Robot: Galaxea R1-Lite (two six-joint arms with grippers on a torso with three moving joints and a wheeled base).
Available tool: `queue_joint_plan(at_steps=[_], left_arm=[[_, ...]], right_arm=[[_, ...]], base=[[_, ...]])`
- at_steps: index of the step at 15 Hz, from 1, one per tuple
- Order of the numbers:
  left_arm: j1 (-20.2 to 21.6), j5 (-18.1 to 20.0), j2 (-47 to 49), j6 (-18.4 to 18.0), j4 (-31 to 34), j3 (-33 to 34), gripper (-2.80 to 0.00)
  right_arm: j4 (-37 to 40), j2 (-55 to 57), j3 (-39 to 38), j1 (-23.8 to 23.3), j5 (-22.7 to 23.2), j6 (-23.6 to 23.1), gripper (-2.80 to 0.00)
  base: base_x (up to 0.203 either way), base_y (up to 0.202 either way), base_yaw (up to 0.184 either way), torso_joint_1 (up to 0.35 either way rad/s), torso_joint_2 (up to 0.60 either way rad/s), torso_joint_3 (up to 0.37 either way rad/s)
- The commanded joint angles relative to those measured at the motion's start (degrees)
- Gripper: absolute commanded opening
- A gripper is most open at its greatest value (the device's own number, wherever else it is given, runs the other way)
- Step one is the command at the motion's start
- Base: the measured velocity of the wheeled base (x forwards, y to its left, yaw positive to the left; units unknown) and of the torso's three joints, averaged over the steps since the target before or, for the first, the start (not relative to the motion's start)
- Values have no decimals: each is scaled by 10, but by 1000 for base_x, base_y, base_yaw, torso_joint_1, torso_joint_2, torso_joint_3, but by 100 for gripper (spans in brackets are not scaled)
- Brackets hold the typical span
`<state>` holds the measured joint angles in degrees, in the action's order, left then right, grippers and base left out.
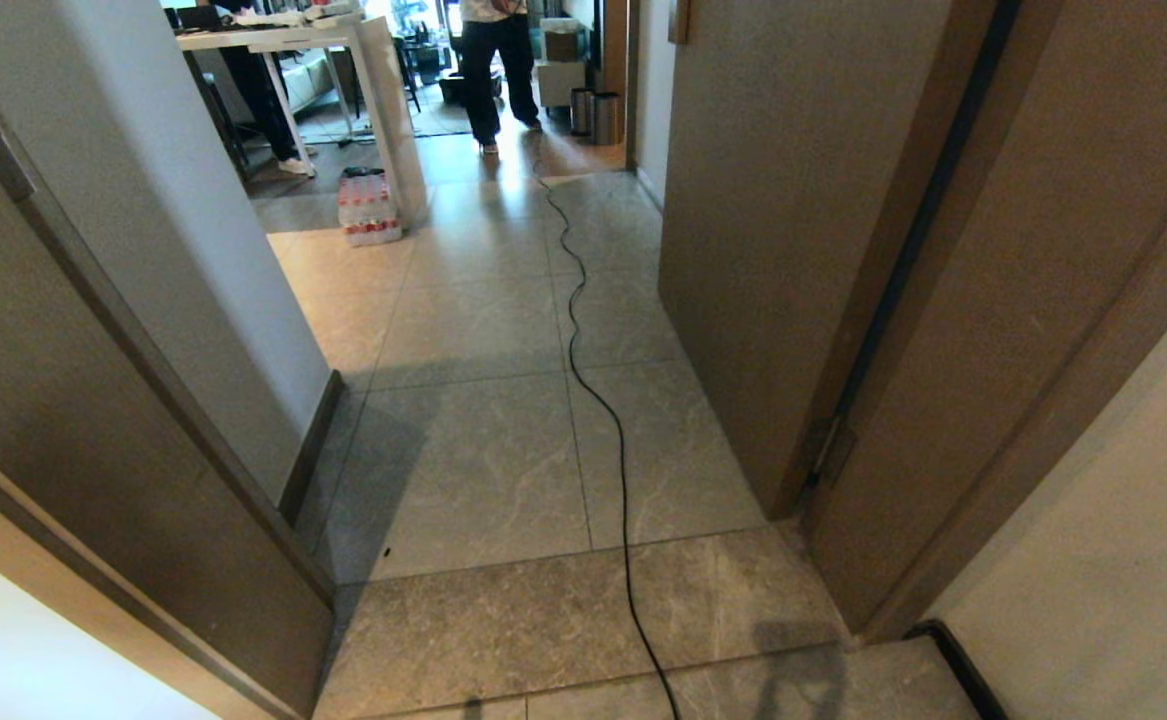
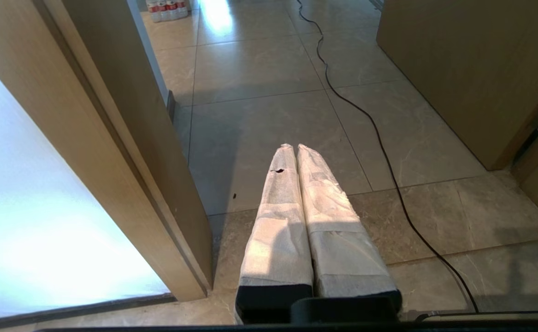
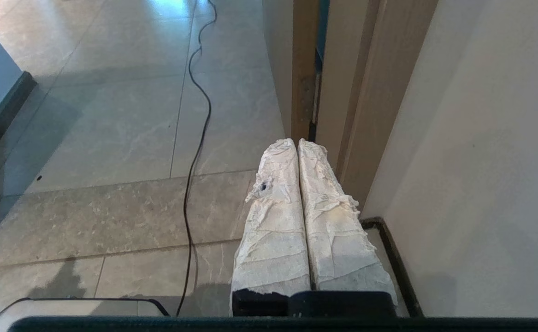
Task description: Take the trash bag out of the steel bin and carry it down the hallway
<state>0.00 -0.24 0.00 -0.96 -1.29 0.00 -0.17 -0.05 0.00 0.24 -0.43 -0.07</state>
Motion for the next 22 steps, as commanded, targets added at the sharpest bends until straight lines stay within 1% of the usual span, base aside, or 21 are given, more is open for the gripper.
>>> queue_joint_plan(at_steps=[1,15,22], left_arm=[[0,0,0,0,0,6,-280],[0,0,0,1,0,6,-280],[0,-1,0,-1,-1,6,-280]], right_arm=[[0,0,0,0,0,0,-280],[-1,0,0,0,0,0,-280],[0,0,0,0,0,0,-280]], base=[[0,0,0,0,0,0],[5,0,0,0,0,0],[189,0,1,3,3,3]])
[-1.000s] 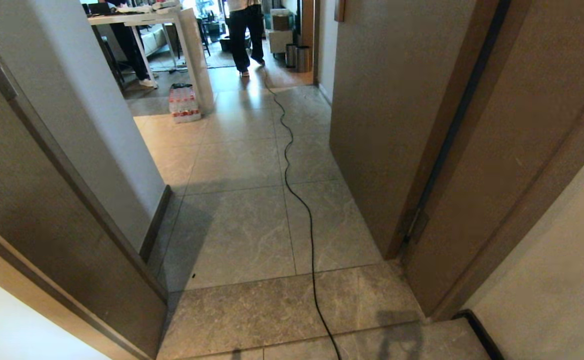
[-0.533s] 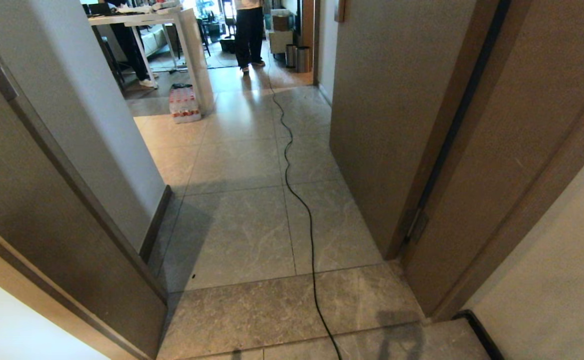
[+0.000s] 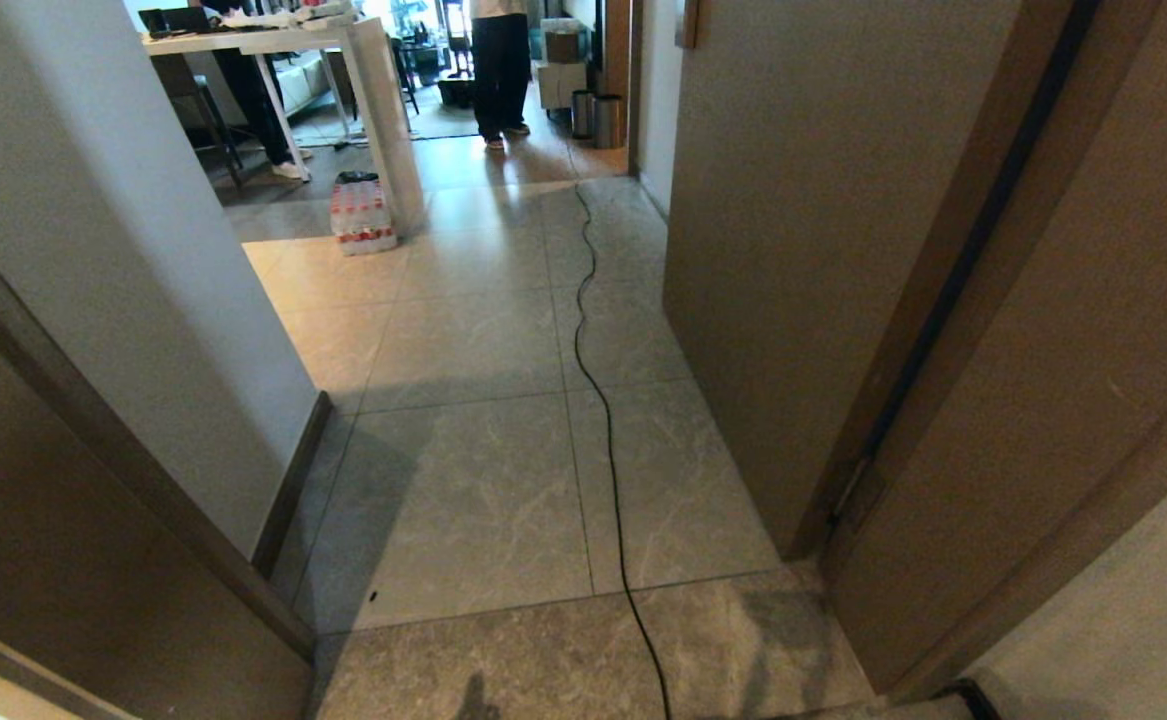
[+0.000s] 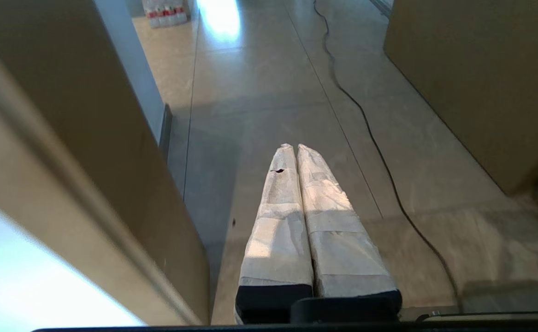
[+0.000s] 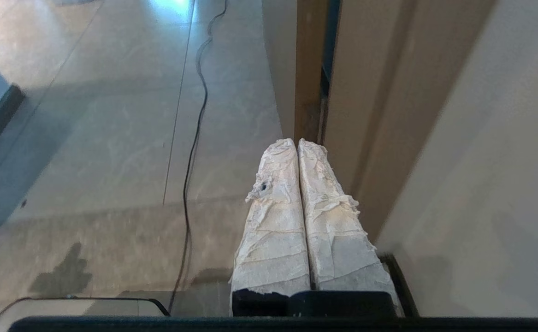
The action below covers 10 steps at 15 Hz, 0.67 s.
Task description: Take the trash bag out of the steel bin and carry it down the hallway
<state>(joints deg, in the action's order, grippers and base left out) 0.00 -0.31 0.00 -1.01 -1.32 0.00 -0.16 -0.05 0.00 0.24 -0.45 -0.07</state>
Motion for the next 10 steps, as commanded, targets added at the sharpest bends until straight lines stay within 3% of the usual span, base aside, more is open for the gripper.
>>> queue_joint_plan(at_steps=[1,10], left_arm=[[0,0,0,0,-1,6,-280],[0,0,0,0,-1,6,-280]], right_arm=[[0,0,0,0,0,0,-280],[0,0,0,0,0,0,-280]], base=[[195,0,3,2,2,3],[195,0,0,2,3,3]])
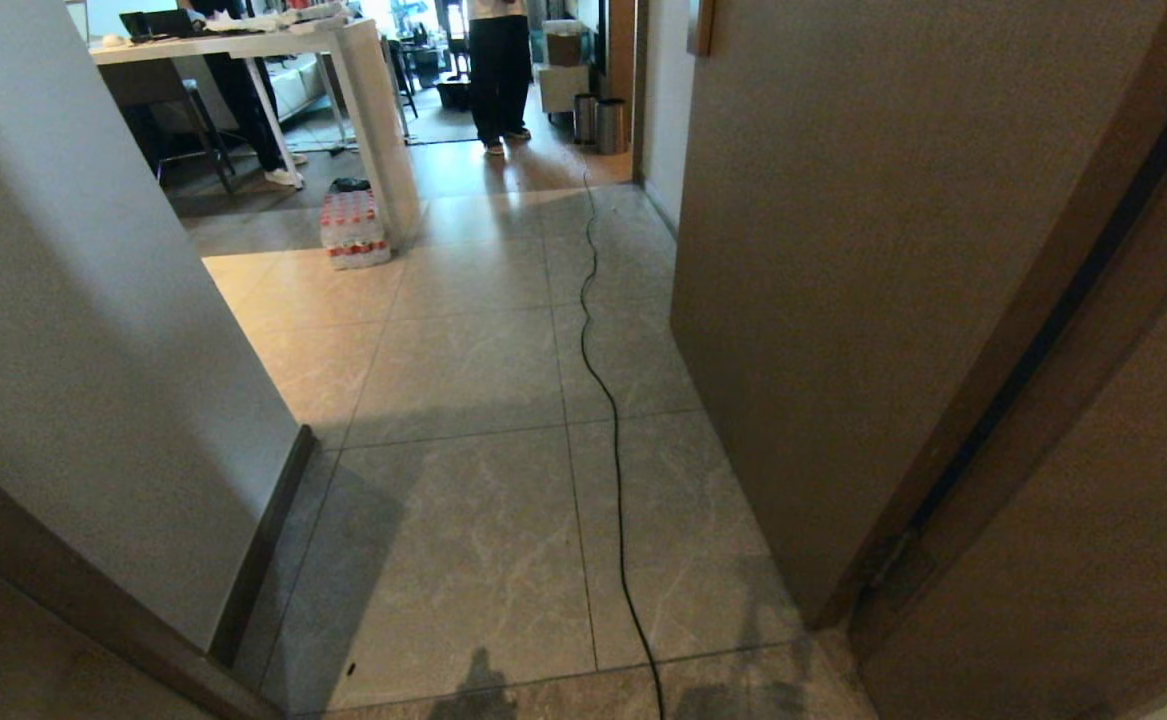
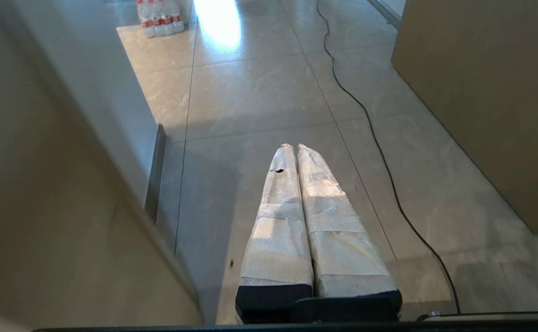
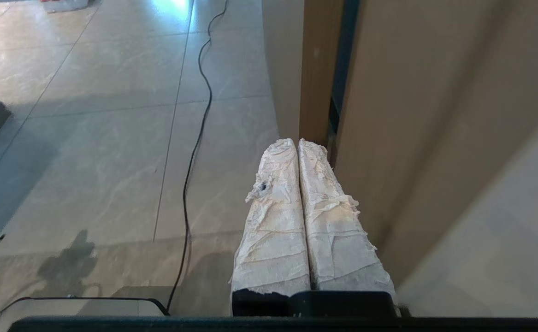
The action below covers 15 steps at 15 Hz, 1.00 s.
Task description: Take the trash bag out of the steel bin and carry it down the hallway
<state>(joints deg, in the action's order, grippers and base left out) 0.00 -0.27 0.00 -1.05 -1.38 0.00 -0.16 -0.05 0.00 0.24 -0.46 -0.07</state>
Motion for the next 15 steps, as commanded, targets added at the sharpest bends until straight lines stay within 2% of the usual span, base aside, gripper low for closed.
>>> queue_joint_plan(at_steps=[1,8,15], left_arm=[[0,0,0,0,0,6,-280],[0,-1,0,8,1,6,-280],[0,-1,0,10,1,6,-280]], right_arm=[[0,0,0,0,0,0,-280],[-1,0,0,0,0,0,-280],[0,0,0,0,0,0,-280]], base=[[195,0,2,2,4,2],[180,0,2,2,3,3],[9,0,0,1,0,0]])
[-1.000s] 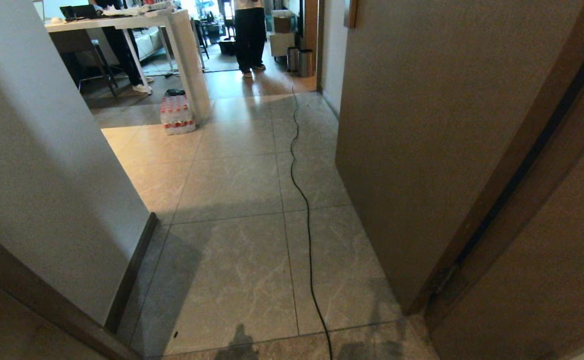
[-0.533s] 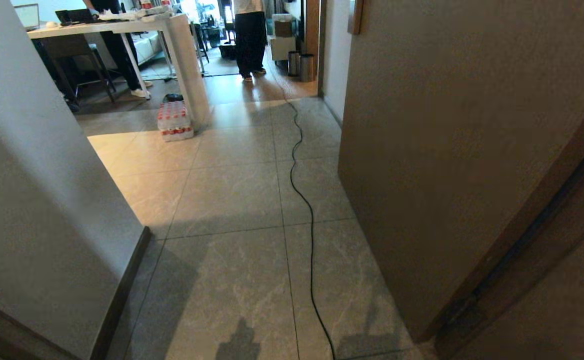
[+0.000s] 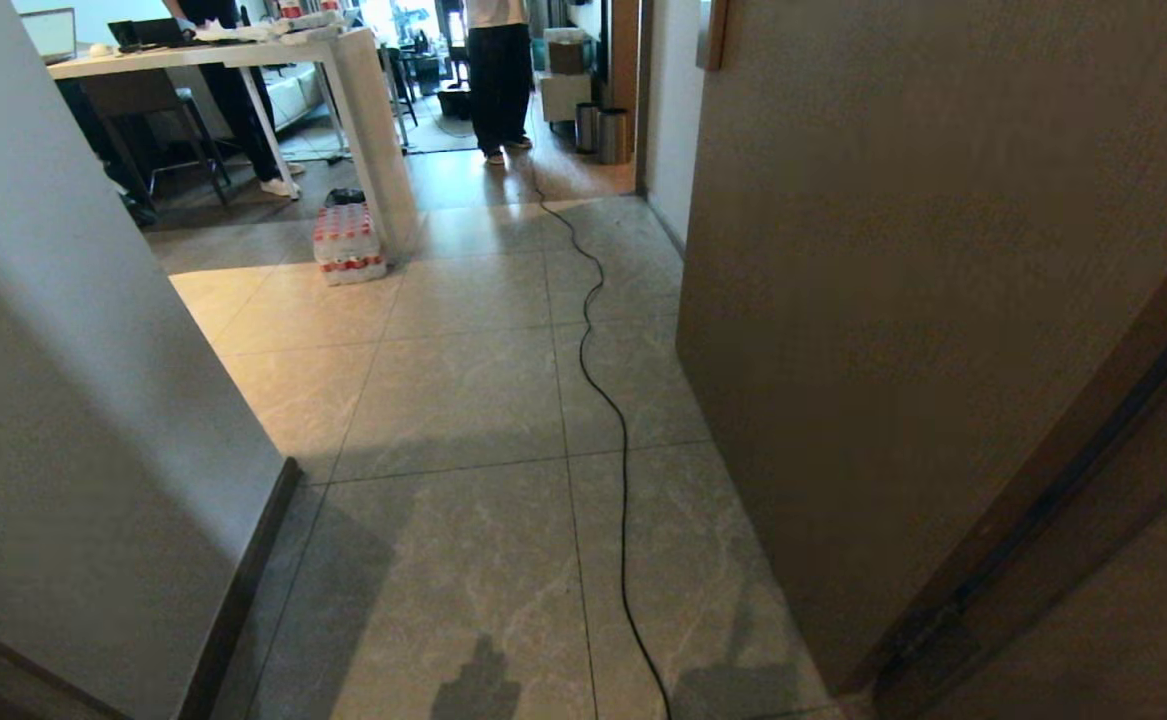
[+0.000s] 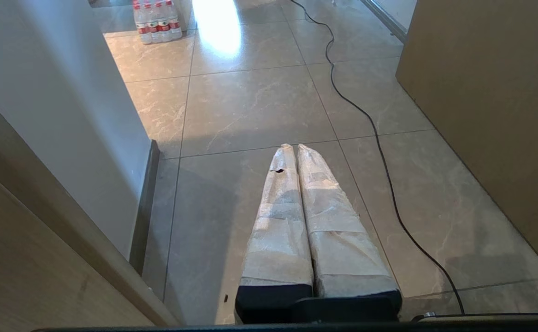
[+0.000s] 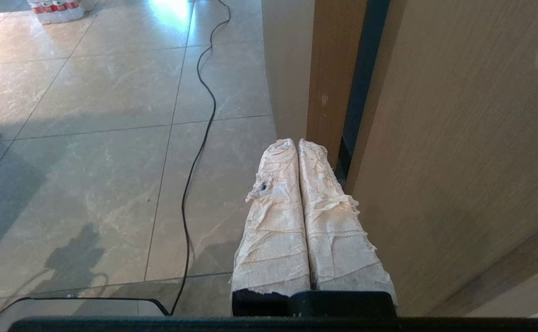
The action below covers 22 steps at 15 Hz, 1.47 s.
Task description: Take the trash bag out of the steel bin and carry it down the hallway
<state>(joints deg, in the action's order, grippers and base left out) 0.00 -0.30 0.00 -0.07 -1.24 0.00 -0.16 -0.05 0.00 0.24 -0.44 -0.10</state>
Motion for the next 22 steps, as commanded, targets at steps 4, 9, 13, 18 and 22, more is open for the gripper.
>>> queue_joint_plan(at_steps=[4,9,13,18,22], left_arm=[[0,0,0,1,-1,6,-280],[0,0,0,0,0,6,-280],[0,0,0,1,0,7,-280],[0,0,0,2,-1,7,-280],[0,0,0,2,-1,6,-280]], right_arm=[[0,0,0,0,0,0,-280],[0,0,0,0,0,0,-280],[0,0,0,0,0,0,-280],[0,0,0,1,0,0,-280],[0,0,0,0,0,0,-280]], base=[[0,0,0,0,0,0],[0,0,0,0,0,0],[0,0,0,0,0,0],[-87,0,-1,2,2,1],[-200,0,1,4,1,5]])
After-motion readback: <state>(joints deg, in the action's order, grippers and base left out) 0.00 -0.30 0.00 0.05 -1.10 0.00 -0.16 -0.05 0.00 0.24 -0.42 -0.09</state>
